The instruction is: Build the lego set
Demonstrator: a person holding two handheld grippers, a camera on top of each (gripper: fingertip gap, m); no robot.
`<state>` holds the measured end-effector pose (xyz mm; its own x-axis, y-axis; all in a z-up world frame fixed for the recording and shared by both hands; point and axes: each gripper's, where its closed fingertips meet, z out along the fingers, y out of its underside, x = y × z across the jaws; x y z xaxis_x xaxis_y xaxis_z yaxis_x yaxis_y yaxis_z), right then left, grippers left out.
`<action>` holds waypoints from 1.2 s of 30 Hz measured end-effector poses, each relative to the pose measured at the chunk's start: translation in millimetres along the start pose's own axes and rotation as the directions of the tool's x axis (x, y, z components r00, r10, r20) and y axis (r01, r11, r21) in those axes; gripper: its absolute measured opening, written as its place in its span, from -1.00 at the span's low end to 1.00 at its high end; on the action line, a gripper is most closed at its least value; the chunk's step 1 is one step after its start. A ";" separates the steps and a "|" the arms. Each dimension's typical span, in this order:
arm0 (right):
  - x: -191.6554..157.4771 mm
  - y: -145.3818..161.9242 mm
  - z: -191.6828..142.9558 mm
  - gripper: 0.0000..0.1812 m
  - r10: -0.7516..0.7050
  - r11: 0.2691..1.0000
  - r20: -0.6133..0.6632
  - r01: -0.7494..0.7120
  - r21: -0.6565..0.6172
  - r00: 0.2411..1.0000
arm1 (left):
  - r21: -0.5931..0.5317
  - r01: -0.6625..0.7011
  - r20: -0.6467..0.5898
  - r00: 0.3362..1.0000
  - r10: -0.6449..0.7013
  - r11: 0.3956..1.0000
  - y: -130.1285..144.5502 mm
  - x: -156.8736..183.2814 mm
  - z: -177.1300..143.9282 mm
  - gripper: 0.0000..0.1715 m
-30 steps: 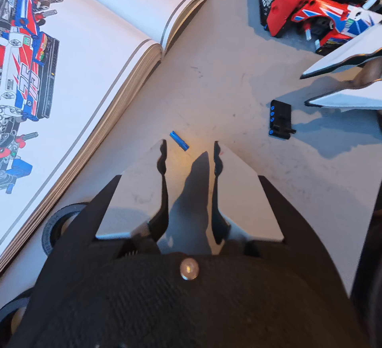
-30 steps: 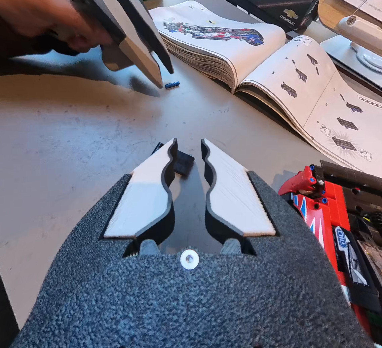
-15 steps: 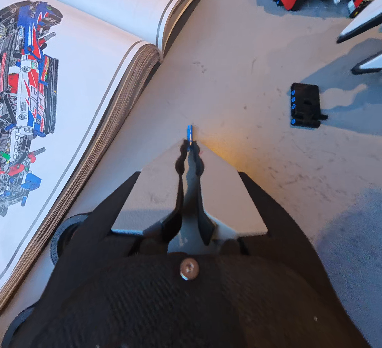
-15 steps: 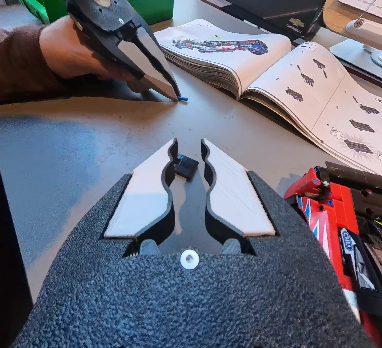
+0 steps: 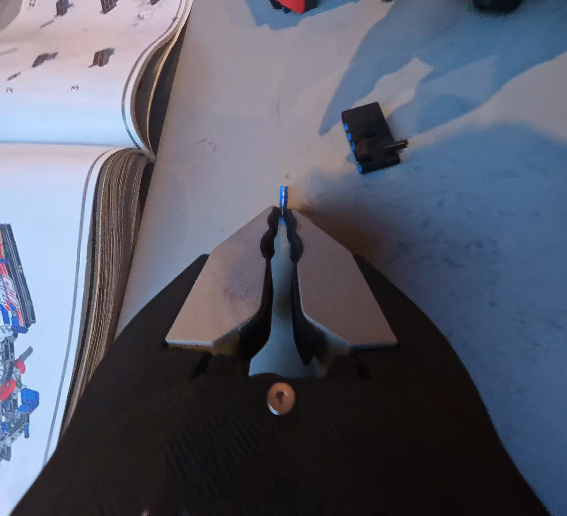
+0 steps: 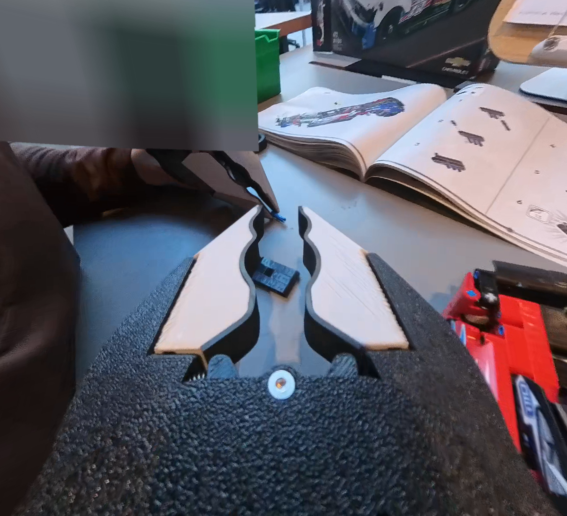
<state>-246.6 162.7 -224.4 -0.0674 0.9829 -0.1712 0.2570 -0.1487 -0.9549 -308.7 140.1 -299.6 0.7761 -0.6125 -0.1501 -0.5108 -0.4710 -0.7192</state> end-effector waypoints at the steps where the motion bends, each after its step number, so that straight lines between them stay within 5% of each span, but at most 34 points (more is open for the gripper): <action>1: -2.1 1.8 1.5 -0.76 -0.008 1.000 0.010 0.008 -0.015 1.000 | 0.002 -0.024 0.001 1.000 0.024 1.000 -0.7 2.6 -0.1 -0.97; 8: -19.0 33.4 -2.9 -0.68 -0.112 0.970 0.105 0.132 -0.202 0.988 | 0.258 -0.142 -0.130 0.975 0.180 0.956 -41.4 43.9 -15.6 -0.98; 14: -43.1 46.0 -13.6 -0.72 -0.317 0.903 0.107 0.334 -0.268 0.942 | 0.267 -0.342 -0.133 0.913 0.386 0.901 -50.7 76.8 -12.0 -0.98; 21: -55.6 63.7 -13.9 -0.94 -0.485 0.790 0.132 0.498 -0.359 0.865 | 0.285 -0.402 -0.150 0.878 0.455 0.870 -50.8 96.0 -9.1 -0.98; 33: -51.0 68.6 -3.4 -0.96 -0.436 0.810 0.156 0.462 -0.363 0.887 | 0.306 -0.343 -0.135 0.908 0.397 0.888 -51.1 92.2 -8.9 -0.98; 36: -39.5 67.7 -7.8 -0.96 -0.362 0.842 0.112 0.376 -0.386 0.926 | 0.255 -0.314 -0.161 0.919 0.361 0.914 -45.1 88.5 -5.2 -0.79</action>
<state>-219.0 114.6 -280.4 -0.2630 0.9515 0.1597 0.5637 0.2859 -0.7749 -219.0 103.9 -276.9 0.4694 -0.8346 -0.2884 -0.6166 -0.0760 -0.7836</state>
